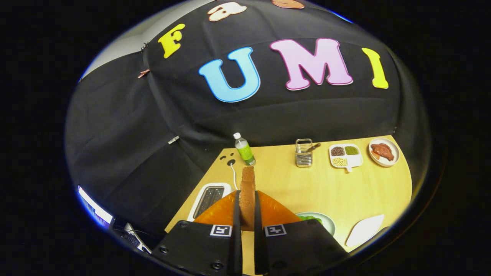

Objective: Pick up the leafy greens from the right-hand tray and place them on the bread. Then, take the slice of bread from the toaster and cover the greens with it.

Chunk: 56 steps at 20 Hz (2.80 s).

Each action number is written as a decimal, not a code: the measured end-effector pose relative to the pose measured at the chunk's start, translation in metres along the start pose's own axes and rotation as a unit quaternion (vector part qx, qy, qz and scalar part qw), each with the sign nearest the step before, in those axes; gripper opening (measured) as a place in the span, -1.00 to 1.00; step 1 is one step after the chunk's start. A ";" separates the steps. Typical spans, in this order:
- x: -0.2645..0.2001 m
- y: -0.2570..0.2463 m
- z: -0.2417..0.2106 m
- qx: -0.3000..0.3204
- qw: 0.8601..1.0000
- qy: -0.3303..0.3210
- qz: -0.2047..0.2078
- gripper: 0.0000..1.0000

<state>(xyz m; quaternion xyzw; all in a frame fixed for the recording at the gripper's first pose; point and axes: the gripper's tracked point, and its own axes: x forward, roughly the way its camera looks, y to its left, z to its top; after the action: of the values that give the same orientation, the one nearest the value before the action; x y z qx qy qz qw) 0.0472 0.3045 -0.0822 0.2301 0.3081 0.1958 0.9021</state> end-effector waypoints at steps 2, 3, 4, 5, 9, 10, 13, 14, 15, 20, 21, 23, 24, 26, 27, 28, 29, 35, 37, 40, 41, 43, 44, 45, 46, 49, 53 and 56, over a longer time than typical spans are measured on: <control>-0.004 -0.024 -0.013 0.006 1.000 0.002 -0.016 -0.67; -0.006 -0.037 -0.021 0.009 1.000 0.005 -0.026 -0.67; -0.007 -0.047 -0.029 0.013 0.999 0.009 -0.034 -0.67; -0.007 -0.057 -0.037 0.021 0.999 0.013 -0.040 -0.67; -0.005 -0.084 -0.063 0.040 0.997 0.020 -0.063 -0.67; -0.003 -0.086 -0.070 0.046 0.997 0.022 -0.063 -0.67; 0.003 -0.089 -0.089 0.071 0.995 0.030 -0.062 -0.67; 0.007 -0.090 -0.094 0.081 0.994 0.032 -0.061 -0.67; 0.008 -0.091 -0.099 0.090 0.994 0.032 -0.061 -0.67; 0.027 -0.094 -0.116 0.145 0.988 0.028 -0.050 -0.67; 0.032 -0.096 -0.121 0.161 0.985 0.030 -0.049 -0.67; 0.042 -0.101 -0.137 0.182 0.981 0.044 -0.051 -0.67; 0.048 -0.106 -0.144 0.185 0.980 0.049 -0.053 -0.68; 0.056 -0.127 -0.164 0.164 0.981 0.062 -0.077 -0.67; 0.059 -0.138 -0.173 0.156 0.981 0.071 -0.090 -0.67; 0.061 -0.149 -0.180 0.153 0.980 0.079 -0.100 -0.67; 0.062 -0.155 -0.186 0.154 0.979 0.086 -0.104 -0.67; 0.067 -0.177 -0.203 0.095 0.981 0.114 -0.126 -0.57; 0.066 -0.187 -0.206 0.067 0.980 0.117 -0.147 -0.34; 0.064 -0.199 -0.208 0.024 0.978 0.123 -0.168 0.13; 0.062 -0.204 -0.205 0.009 0.976 0.122 -0.179 0.26; 0.061 -0.206 -0.201 -0.002 0.976 0.121 -0.179 0.70; 0.061 -0.206 -0.198 -0.005 0.977 0.119 -0.179 0.72; 0.059 -0.208 -0.195 -0.009 0.976 0.115 -0.183 0.82; 0.056 -0.212 -0.191 -0.019 0.975 0.111 -0.193 0.92; 0.048 -0.213 -0.176 -0.032 0.976 0.094 -0.193 0.99; 0.035 -0.217 -0.152 -0.027 0.978 0.070 -0.193 0.99; 0.023 -0.212 -0.125 -0.029 0.981 0.045 -0.185 0.99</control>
<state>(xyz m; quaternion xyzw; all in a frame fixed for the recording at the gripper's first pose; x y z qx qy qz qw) 0.0285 0.1798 -0.2941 0.1335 0.3801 0.0448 0.9141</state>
